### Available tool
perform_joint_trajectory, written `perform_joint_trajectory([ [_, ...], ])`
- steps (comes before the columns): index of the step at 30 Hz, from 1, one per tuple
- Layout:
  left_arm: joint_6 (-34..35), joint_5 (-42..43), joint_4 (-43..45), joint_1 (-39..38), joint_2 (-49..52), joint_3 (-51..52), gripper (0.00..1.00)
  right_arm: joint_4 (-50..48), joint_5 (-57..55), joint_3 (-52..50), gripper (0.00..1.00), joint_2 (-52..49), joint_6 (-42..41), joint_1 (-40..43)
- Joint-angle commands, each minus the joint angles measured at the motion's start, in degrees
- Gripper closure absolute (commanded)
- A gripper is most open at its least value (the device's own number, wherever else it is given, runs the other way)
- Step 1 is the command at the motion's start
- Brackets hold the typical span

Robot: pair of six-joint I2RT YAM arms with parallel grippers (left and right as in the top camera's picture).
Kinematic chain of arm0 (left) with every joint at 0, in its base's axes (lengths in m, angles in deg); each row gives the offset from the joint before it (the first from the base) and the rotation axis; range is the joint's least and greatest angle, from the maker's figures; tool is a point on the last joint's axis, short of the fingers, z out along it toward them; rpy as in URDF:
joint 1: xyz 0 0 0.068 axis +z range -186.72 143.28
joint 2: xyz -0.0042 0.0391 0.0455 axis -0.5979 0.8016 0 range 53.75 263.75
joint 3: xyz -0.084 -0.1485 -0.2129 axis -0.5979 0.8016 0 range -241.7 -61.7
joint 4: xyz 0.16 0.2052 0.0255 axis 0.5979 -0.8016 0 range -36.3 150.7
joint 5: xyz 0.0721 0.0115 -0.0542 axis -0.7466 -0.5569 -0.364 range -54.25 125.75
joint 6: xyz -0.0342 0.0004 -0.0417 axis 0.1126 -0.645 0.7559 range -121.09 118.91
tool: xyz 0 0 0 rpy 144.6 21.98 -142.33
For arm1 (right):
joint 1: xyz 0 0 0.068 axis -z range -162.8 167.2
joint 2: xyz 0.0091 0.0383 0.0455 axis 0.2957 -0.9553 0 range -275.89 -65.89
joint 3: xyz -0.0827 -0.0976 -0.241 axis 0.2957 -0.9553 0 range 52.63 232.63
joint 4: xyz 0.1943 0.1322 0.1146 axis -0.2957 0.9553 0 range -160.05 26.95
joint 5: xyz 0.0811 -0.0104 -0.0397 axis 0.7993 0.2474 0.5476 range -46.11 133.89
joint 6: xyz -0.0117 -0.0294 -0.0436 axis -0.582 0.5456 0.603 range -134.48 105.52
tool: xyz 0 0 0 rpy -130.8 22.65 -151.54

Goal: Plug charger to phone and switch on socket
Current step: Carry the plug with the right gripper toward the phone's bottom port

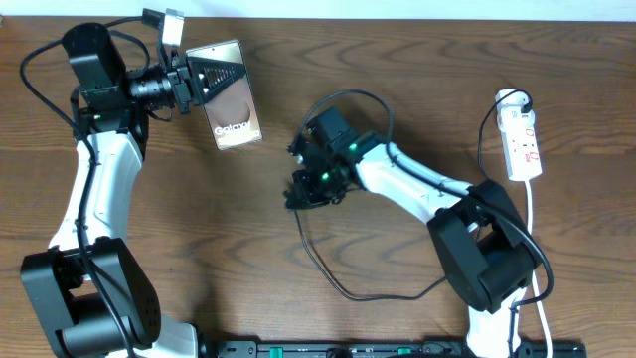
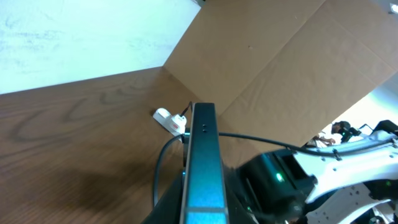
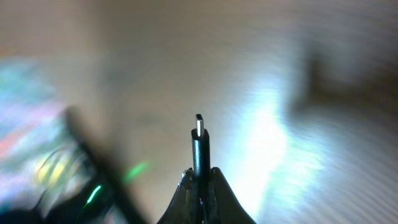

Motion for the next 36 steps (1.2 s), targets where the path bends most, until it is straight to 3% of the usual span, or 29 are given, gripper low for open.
perform_joint_trajectory([
  [1,-0.3,1.6,0.3,0.3,-0.9,-0.6,0.92,-0.4,23.3,0.6,0.99,-0.1,18.5,2.3],
  [5,-0.3,1.4,0.4,0.3,-0.9,-0.6,0.93,-2.4,23.5,0.6,0.99,-0.1,19.2,4.0],
  [10,6.0,-4.8,1.6,0.3,-0.9,-0.6,0.92,-12.9,33.3,0.6,0.99,-0.1,18.4,4.4],
  [19,26.8,-12.0,17.2,0.5,-0.9,-0.6,0.93,-38.2,34.4,0.6,0.99,-0.1,-7.0,4.5],
  [25,34.8,-16.7,18.3,2.7,-0.9,-0.6,0.93,-47.2,34.1,0.6,0.99,-0.1,-14.5,4.7],
  [27,40.7,-18.5,18.3,4.5,-0.9,-0.6,0.93,-55.3,34.1,0.6,0.99,-0.1,-19.8,5.1],
  [36,46.1,-18.9,18.3,5.7,-0.9,-0.6,0.93,-75.6,31.3,0.6,0.99,-0.1,-34.4,6.0],
])
